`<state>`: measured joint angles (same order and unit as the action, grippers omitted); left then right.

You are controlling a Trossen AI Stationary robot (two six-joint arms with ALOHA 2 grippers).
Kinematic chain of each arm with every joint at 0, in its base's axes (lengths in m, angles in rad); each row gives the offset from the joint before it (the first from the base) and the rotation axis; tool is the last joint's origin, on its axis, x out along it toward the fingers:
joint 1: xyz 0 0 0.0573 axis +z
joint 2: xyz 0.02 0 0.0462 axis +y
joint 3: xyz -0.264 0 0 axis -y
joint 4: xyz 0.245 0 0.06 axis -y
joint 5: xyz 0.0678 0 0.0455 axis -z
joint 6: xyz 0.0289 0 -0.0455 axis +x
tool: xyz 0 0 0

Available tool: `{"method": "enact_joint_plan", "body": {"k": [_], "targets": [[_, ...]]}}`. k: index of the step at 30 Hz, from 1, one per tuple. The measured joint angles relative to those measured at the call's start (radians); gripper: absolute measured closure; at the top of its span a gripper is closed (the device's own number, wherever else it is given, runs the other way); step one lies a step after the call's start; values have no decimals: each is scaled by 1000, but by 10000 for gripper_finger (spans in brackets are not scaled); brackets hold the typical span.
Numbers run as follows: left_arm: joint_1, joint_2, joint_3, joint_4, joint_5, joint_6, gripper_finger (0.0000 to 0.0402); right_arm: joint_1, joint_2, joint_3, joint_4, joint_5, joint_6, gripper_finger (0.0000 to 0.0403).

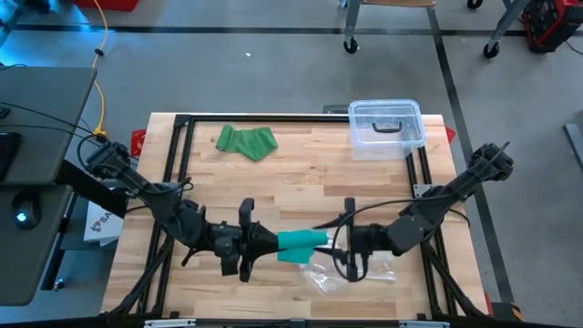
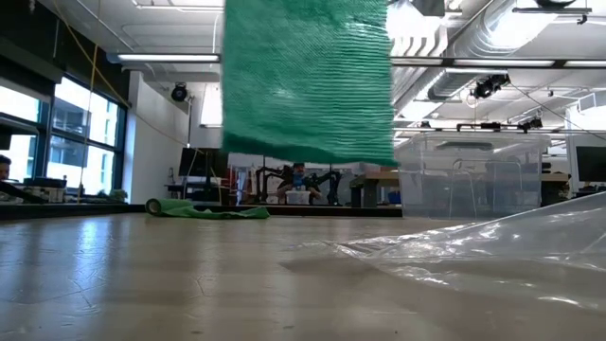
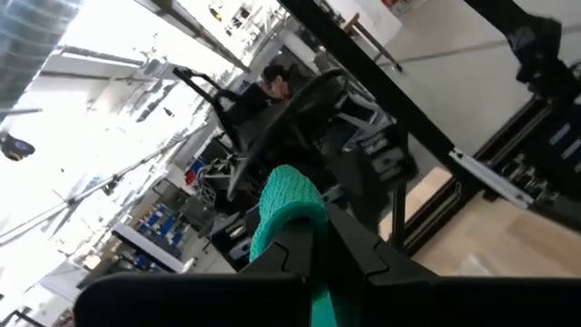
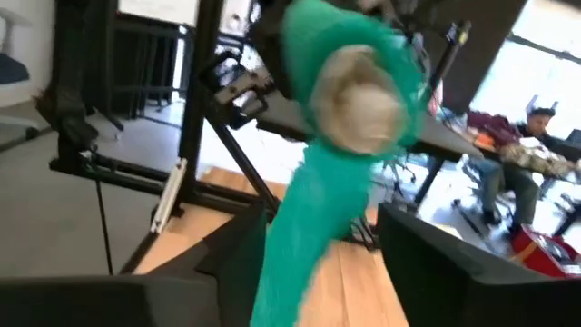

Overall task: Roll bandage
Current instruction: Roll the blue bandage

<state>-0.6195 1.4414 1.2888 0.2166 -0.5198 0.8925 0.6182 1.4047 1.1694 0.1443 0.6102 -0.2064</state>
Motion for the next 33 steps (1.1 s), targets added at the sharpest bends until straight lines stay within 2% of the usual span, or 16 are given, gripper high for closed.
{"method": "enact_joint_plan", "body": {"k": [5, 9, 11, 17, 24, 33], "targets": [[-4, 0, 0, -63, -1, 73, 395, 0, -74, 0, -49, -31, 52, 165], [-4, -1, 0, -120, 1, 115, 395, -3, -100, 0, -44, -149, 61, 161], [-4, 1, -1, -132, 1, 115, 395, -15, -104, 0, -30, -198, 84, 160], [-4, 0, -1, -126, -1, 150, 395, -75, -103, 0, -31, -246, 193, 160], [0, 0, -1, -135, 1, 158, 395, -148, -84, 0, -42, -407, 288, 151], [4, 0, -1, -149, -76, 157, 395, -156, -62, 0, -49, -439, 300, 150]]}}
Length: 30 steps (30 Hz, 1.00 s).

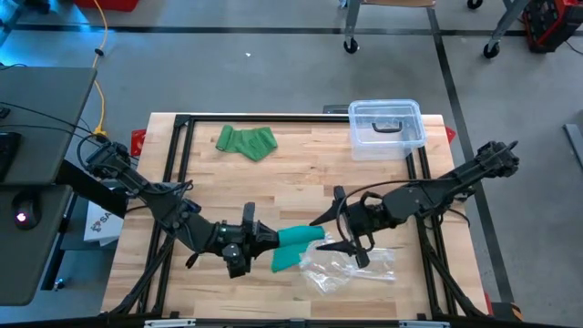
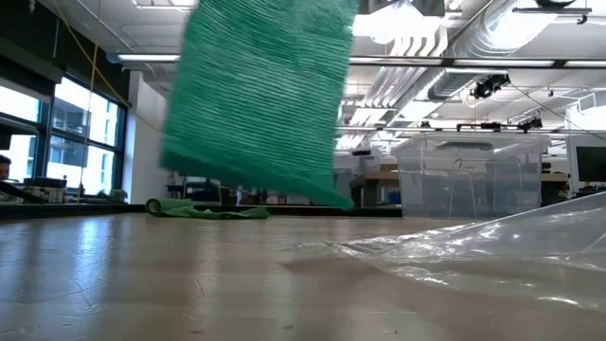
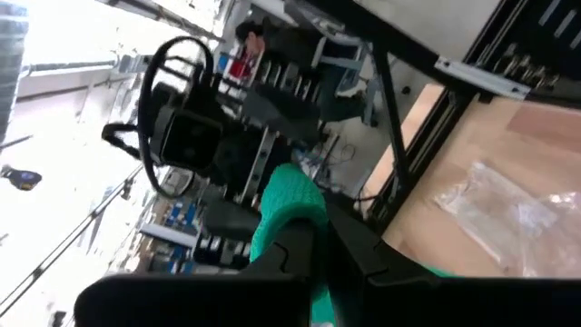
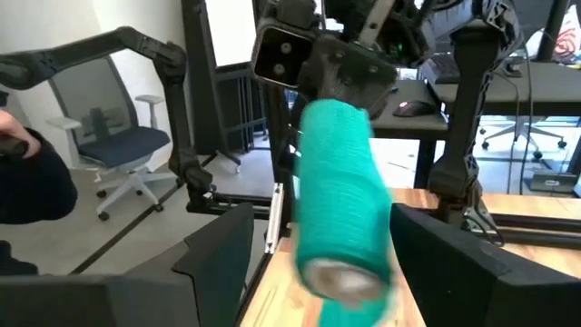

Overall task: Roll bandage
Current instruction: Roll the blue bandage

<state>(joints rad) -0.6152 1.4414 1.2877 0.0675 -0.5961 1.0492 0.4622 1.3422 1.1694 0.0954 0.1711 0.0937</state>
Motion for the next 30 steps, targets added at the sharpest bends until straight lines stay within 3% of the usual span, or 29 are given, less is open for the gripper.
{"method": "enact_joint_plan", "body": {"k": [8, 17, 30], "targets": [[1, 0, 0, -3, -4, -26, 395, -5, 0, 0, -2, 20, -1, 152], [2, 0, 0, 7, -4, -27, 395, -5, 0, 0, 5, 23, -15, 184], [2, 0, 0, 44, -6, -54, 395, -4, 0, 0, 13, 63, -50, 267]]}}
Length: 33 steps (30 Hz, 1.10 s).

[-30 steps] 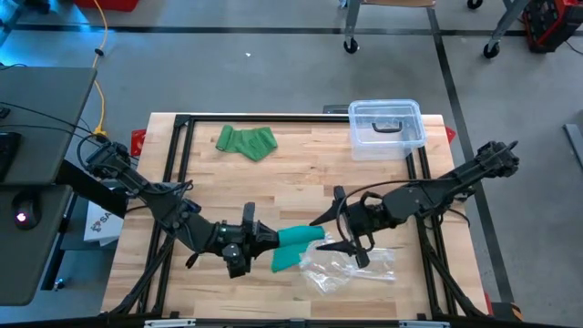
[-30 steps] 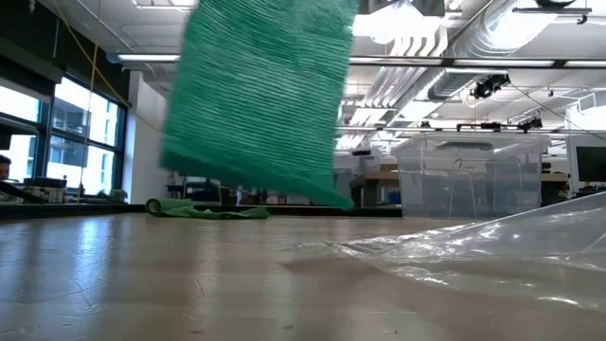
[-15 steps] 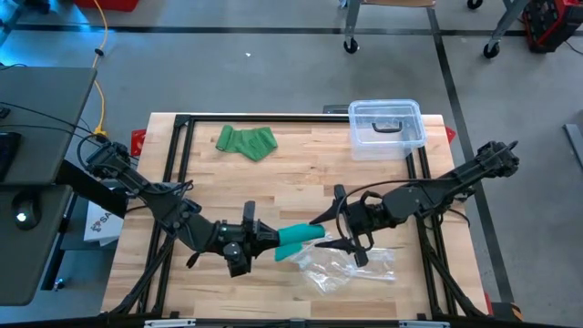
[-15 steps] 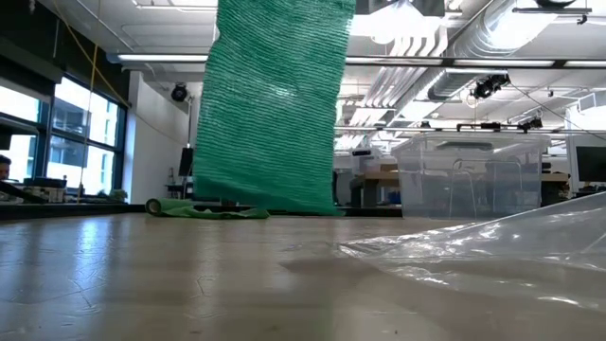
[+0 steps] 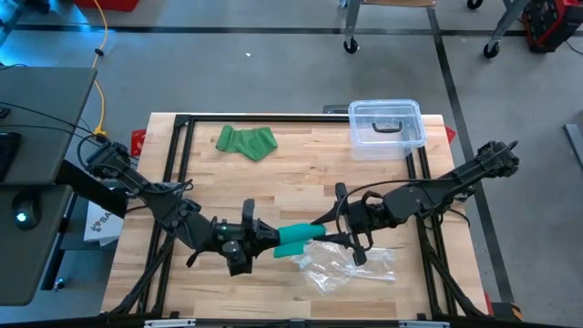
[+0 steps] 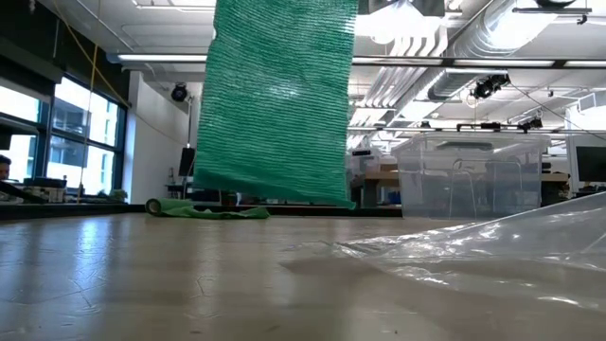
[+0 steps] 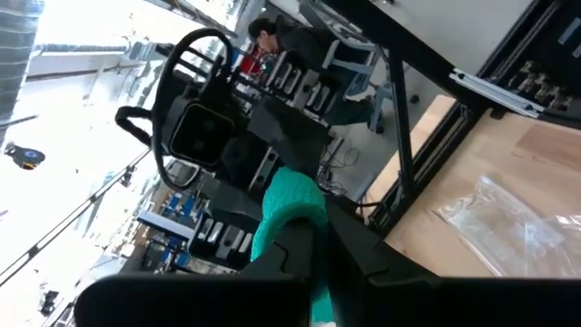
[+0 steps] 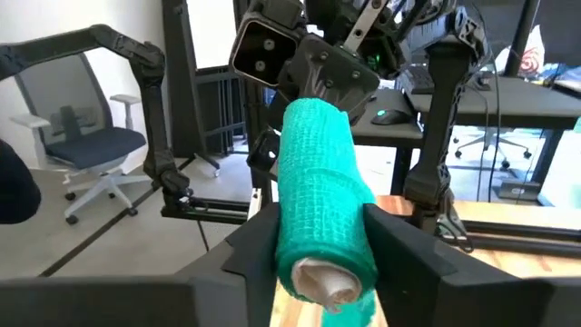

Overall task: Roll bandage
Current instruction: Roll the blue bandage

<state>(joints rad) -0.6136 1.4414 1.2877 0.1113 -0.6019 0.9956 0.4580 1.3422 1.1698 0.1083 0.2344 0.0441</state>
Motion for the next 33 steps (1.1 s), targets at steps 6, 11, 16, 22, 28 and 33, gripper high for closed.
{"method": "enact_joint_plan", "body": {"k": [6, 11, 16, 22, 28, 33], "targets": [[3, 0, 0, 13, -30, -110, 391, 0, 0, 0, 15, 2, -26, 316], [24, 0, 0, 33, -29, -370, 363, 0, -1, 0, 16, 22, -83, 341], [43, -1, 0, 34, 49, -591, 326, 1, -1, 0, 5, 37, -130, 344], [55, -2, 0, 22, 95, -797, 276, 3, -2, 0, -11, 47, -185, 345], [84, -20, 0, 11, 104, -987, 236, 2, -2, 0, -26, 68, -295, 345], [107, -36, 0, -18, 72, -1082, 232, 13, -1, 2, -51, 157, -431, 345]]}}
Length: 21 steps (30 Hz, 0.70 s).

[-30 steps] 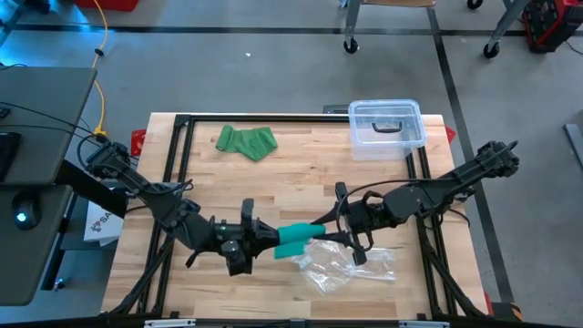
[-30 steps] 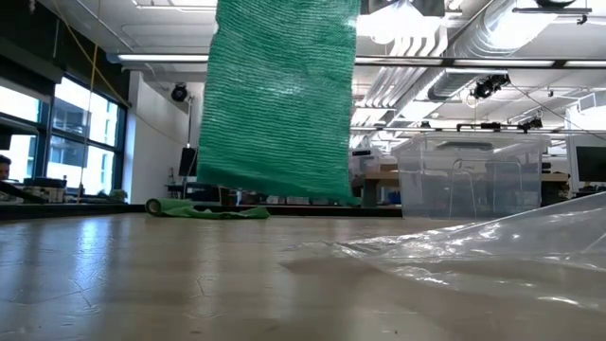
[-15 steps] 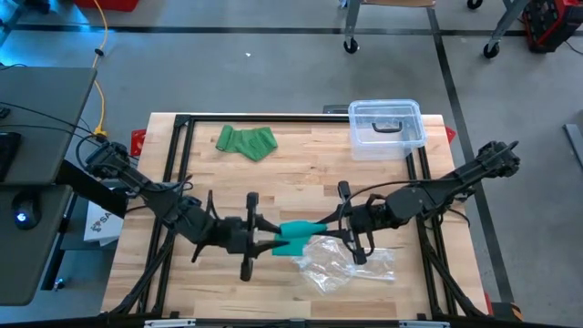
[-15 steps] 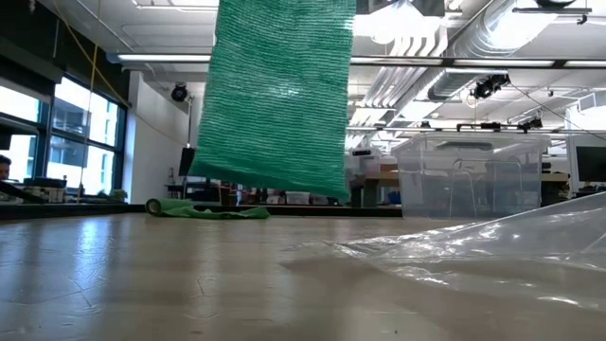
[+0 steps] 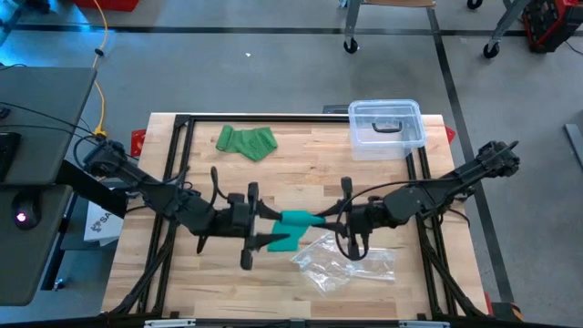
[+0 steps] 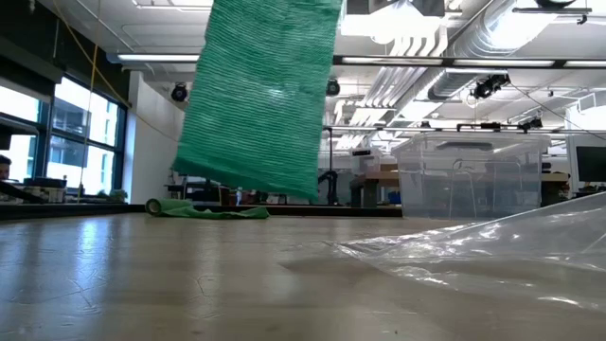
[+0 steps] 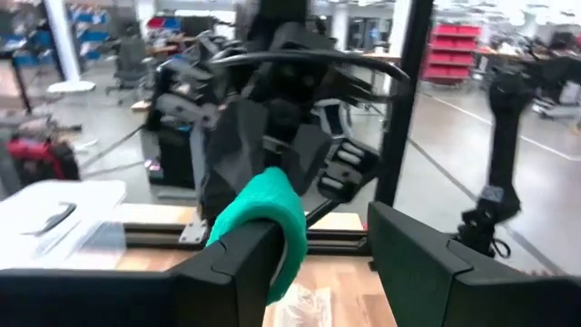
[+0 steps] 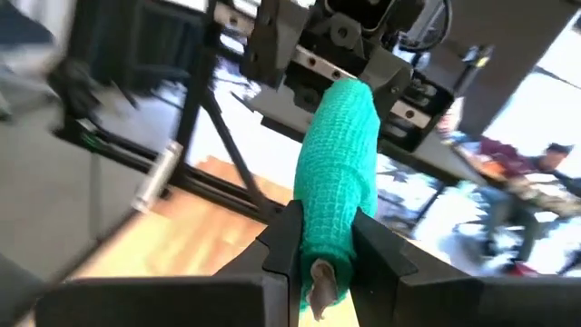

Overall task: Roll bandage
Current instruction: Roll the blue bandage

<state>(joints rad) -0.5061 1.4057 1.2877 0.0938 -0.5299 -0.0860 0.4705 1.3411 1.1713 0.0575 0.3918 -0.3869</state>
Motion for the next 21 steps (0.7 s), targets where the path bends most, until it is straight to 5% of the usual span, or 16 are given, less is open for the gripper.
{"method": "enact_joint_plan", "body": {"k": [6, 15, 21], "targets": [[29, -4, 0, -76, -4, -68, 275, 13, 2, 0, -35, 52, -101, 345], [33, -4, 0, -112, 11, 12, 389, 34, 2, 0, -41, 77, -114, 341], [19, -4, 1, -133, -7, 169, 388, 33, -9, -2, -20, 64, -7, 275]]}}
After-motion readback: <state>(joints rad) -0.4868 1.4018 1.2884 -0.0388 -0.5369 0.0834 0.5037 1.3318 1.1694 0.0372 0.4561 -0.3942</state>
